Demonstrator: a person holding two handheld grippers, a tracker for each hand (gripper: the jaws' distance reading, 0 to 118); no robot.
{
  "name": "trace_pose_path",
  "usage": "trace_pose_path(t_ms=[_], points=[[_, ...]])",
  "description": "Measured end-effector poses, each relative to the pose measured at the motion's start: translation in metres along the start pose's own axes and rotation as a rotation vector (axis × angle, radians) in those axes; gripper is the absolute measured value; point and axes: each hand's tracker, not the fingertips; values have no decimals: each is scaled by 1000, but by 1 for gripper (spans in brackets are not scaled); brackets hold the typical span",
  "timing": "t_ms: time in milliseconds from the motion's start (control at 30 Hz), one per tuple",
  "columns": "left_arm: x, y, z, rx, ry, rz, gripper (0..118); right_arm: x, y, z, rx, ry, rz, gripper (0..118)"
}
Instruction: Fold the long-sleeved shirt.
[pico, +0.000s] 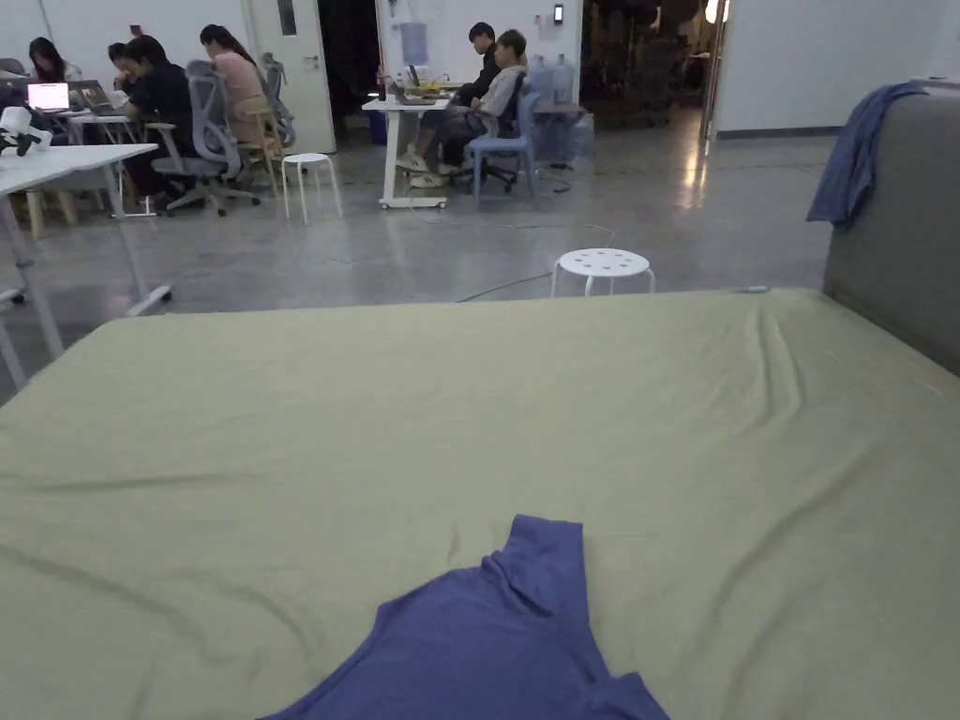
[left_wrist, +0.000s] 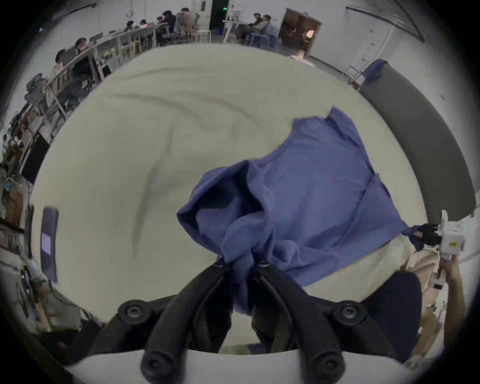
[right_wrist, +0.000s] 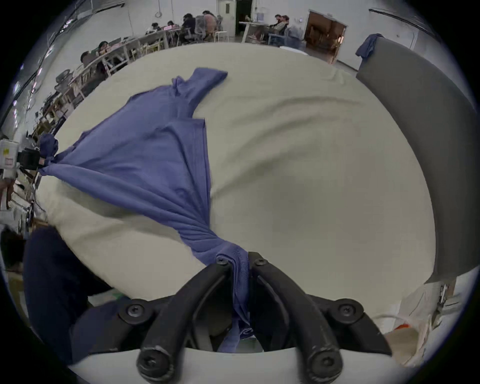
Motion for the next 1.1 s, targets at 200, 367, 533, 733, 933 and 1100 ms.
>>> trace_pose_path(t_ms=[200,367,533,733,933,1100], points=[[-6,-33,-32,-58,13,56,57,-2,-15,-33,-23,-15,-83,36],[-17,-35,-6,-12,47,217,118,34,-2,13,-80,14,-212,79],[-11,-45,60,58,-56,191,118,39,-15,106,186,77,-288,79],[29,-93,61,-51,49,38,0,-13,-45,128,194,201,-315,0],[46,-65,61,38,-31,41,0,-42,-45,95,99,207,-196,0],[56,30,29,173,-6,13,118,-48,-25,89,120,240,-201,0]])
